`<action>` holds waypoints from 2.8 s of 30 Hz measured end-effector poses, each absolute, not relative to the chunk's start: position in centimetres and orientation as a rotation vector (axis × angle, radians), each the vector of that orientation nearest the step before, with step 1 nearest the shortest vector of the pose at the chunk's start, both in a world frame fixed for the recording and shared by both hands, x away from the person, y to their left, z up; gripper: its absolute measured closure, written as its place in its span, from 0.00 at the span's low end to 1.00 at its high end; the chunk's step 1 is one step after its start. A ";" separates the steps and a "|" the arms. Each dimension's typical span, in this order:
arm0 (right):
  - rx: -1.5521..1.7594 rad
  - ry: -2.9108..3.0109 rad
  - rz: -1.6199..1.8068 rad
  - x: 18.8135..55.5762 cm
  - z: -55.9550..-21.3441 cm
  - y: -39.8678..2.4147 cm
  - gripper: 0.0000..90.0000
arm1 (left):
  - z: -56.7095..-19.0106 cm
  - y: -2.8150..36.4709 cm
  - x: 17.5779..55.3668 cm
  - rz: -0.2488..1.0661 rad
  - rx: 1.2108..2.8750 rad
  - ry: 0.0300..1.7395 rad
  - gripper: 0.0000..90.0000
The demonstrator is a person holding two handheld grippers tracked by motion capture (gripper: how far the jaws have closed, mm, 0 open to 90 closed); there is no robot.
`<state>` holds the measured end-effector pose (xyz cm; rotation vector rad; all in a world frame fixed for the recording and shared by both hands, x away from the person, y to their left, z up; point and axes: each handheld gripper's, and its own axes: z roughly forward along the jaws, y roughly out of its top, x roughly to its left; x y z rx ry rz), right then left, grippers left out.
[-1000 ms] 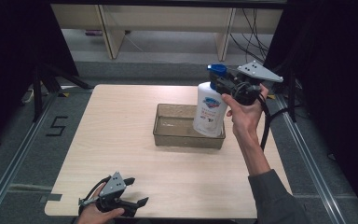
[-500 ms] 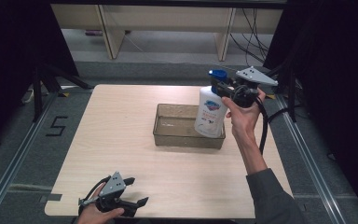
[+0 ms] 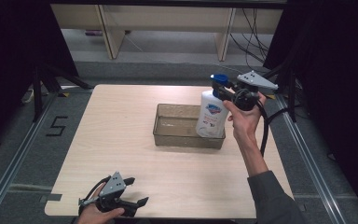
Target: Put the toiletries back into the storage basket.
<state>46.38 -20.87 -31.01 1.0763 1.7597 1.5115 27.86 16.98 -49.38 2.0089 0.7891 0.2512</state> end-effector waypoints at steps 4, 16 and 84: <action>1.077 1.765 1.508 46.4 -31.4 -21.0 0.69 | -49.4 16.9 27.8 0.249 2.006 0.789 0.17; 1.088 1.780 1.510 46.2 -32.1 -21.0 0.69 | -49.4 17.0 27.8 0.248 2.005 0.791 0.17; 1.125 1.811 1.519 45.8 -34.1 -19.6 0.40 | -49.4 16.9 27.8 0.264 2.008 0.794 0.17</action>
